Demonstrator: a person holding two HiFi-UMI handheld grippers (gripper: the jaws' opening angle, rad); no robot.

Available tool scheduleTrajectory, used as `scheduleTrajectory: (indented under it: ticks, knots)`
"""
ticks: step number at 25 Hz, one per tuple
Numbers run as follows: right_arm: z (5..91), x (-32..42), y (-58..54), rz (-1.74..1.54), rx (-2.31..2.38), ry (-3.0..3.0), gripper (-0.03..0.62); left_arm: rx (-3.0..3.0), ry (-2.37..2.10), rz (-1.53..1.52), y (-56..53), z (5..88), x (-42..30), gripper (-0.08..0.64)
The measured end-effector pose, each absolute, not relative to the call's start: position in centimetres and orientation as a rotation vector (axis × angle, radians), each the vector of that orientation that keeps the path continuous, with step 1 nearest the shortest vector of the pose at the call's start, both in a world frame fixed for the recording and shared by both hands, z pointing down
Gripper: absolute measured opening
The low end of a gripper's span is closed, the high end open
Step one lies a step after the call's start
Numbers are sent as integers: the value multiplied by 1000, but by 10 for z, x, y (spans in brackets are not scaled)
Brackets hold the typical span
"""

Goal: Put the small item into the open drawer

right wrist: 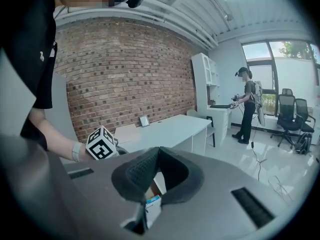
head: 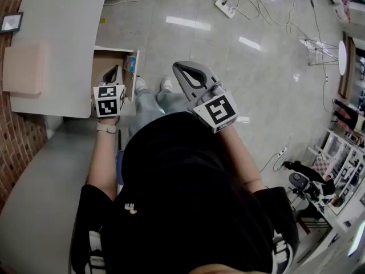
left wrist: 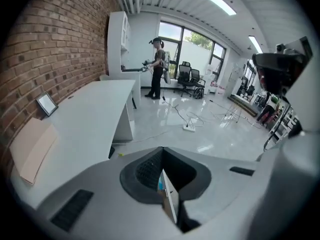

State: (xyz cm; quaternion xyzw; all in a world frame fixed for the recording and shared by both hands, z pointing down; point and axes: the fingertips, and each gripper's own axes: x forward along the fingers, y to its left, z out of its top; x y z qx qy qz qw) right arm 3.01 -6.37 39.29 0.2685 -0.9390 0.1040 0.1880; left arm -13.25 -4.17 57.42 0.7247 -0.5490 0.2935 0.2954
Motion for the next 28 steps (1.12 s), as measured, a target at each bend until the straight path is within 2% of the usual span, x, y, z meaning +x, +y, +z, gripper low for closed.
scheduleTrajectory:
  ticks: [15,28]
  knots:
    - [365,-2,-79,252,601,-2779,12,2125,-1715,457,-36,407,-130,3]
    - [334,-15,-86,189,515,-2859,12,2181,-1880,287,-31,342,-133,3]
